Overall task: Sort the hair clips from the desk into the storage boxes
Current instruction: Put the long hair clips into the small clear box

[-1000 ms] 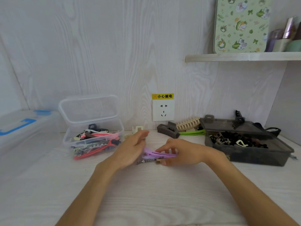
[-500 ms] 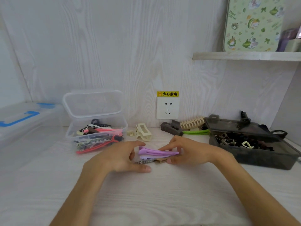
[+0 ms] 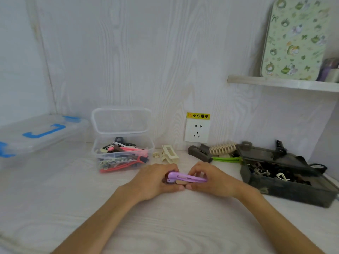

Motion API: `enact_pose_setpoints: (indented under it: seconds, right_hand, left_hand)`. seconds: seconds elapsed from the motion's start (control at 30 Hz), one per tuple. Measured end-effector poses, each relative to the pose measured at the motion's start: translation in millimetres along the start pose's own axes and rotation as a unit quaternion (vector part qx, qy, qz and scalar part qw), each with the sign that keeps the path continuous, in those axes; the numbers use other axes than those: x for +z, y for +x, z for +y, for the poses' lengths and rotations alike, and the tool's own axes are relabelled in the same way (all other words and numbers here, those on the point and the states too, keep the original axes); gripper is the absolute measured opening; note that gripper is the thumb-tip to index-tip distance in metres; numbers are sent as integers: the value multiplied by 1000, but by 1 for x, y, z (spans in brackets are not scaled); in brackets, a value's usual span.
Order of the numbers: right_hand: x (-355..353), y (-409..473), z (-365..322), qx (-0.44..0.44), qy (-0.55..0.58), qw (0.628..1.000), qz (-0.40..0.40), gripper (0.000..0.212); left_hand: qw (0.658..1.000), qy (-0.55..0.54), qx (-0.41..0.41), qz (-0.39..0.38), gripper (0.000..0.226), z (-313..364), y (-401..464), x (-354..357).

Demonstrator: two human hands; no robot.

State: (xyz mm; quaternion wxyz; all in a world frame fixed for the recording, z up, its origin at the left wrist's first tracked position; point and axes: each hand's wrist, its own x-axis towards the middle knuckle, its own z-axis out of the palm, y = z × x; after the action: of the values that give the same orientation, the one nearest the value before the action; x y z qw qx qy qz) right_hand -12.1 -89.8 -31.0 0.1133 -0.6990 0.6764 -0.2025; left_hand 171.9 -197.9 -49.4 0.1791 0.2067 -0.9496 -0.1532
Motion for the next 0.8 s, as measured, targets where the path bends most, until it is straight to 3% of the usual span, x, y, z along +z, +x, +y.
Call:
enact_pose_setpoints:
  seconds: [0.1, 0.33, 0.47, 0.63, 0.7, 0.8]
  right_hand:
    - [6, 3, -5, -2, 22, 1000, 21, 25]
    - [16, 11, -10, -28, -24, 997, 67, 24]
    - [12, 27, -26, -51, -13, 993, 105, 24]
    - [-4, 75, -75, -141, -49, 966, 213, 13]
    - [0, 101, -89, -160, -65, 964, 201, 16]
    - [14, 130, -98, -116, -80, 982, 125, 25]
  left_hand:
    - [998, 33, 35, 30, 32, -2, -4, 1]
    - [994, 41, 55, 86, 33, -11, -12, -14]
    - [982, 42, 46, 179, 31, -18, -14, -31]
    - [911, 38, -45, 408, 40, -29, -19, -55]
    - [895, 50, -111, 428, 43, -38, -23, -60]
    - [887, 102, -256, 372, 45, -46, -30, -60]
